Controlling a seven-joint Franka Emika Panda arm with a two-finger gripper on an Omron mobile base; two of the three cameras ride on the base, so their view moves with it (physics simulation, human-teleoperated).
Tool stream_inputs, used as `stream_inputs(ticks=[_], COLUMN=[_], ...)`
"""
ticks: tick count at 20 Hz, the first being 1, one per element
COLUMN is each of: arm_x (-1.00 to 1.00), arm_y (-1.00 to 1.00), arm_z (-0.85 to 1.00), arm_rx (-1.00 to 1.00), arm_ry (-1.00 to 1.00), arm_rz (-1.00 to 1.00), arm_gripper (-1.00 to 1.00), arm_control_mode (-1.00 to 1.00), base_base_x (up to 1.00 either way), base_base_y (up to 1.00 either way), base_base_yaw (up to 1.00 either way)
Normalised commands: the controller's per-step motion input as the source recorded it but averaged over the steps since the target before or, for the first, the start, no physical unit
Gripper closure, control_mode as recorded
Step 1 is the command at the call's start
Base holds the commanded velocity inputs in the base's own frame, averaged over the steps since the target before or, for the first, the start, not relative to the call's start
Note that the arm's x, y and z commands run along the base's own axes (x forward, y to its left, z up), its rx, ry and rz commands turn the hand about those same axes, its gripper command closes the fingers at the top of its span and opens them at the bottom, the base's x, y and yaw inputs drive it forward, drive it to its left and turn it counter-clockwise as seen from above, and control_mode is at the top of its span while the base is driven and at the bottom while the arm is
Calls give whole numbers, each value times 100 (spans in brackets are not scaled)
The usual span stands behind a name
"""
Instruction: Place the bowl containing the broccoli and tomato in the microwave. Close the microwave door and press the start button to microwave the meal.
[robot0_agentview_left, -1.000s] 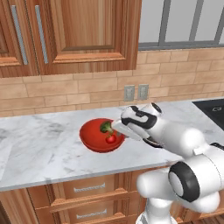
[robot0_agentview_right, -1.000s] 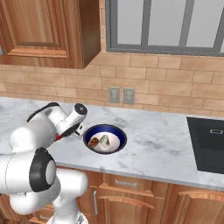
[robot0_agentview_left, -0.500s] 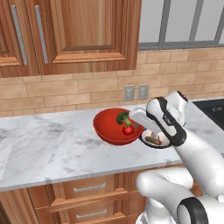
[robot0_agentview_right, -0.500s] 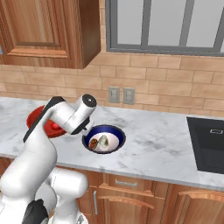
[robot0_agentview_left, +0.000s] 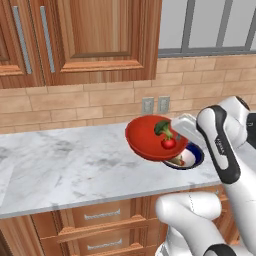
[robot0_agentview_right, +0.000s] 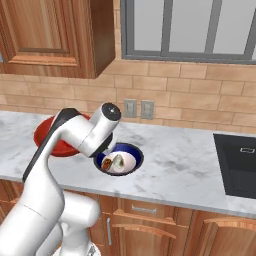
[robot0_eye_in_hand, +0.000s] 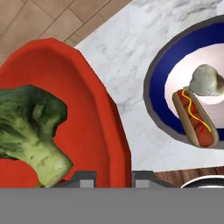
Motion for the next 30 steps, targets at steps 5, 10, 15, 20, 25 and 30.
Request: stream_inputs(ticks=[5,10,15,20,25,30], arm_x=[-22,-15,-24,0,0,0], arm_y=[-61,-14,0,1,0,0], arm_z=[20,20,21,1,0,0], arm_rx=[0,0,0,0,0,0], arm_ry=[0,0,0,0,0,0], arm_rz=[-15,-14,-10,-1,0,0], arm_gripper=[100,100,100,100,100,100], arm_control_mode=[-100,-100,-100,100,100,100], base_base_x=[0,0,0,0,-33,-48], base_base_y=[0,0,0,0,-4,-29], base_base_yaw=[0,0,0,0,9,27])
